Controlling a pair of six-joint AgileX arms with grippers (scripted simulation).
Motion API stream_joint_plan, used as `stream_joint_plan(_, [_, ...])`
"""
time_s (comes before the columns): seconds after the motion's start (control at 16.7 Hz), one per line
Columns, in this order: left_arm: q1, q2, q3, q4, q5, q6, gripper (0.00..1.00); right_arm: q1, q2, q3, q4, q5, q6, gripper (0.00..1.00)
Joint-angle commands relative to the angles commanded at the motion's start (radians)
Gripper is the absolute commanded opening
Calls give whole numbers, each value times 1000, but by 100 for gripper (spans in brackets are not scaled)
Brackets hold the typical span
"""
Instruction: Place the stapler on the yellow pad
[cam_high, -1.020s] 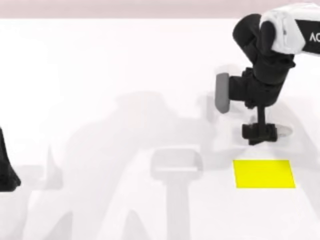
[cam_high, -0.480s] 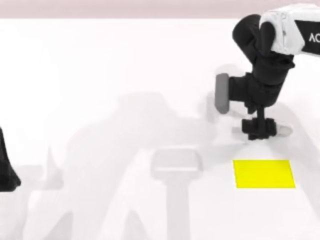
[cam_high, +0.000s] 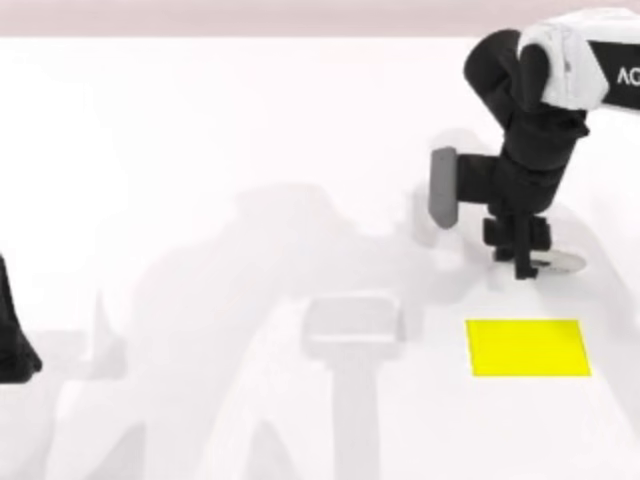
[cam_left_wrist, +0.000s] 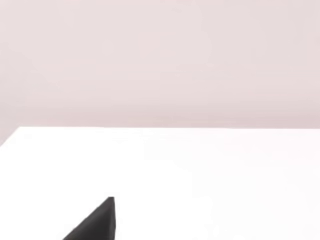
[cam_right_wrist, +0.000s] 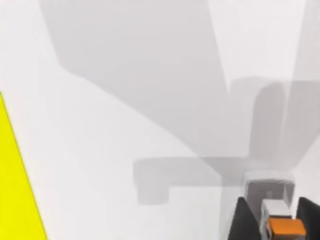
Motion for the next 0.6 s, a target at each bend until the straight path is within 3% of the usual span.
stream_joint_plan(0.6, [0, 0, 0, 0, 0, 0, 100, -2, -3, 17, -16, 0, -1, 0])
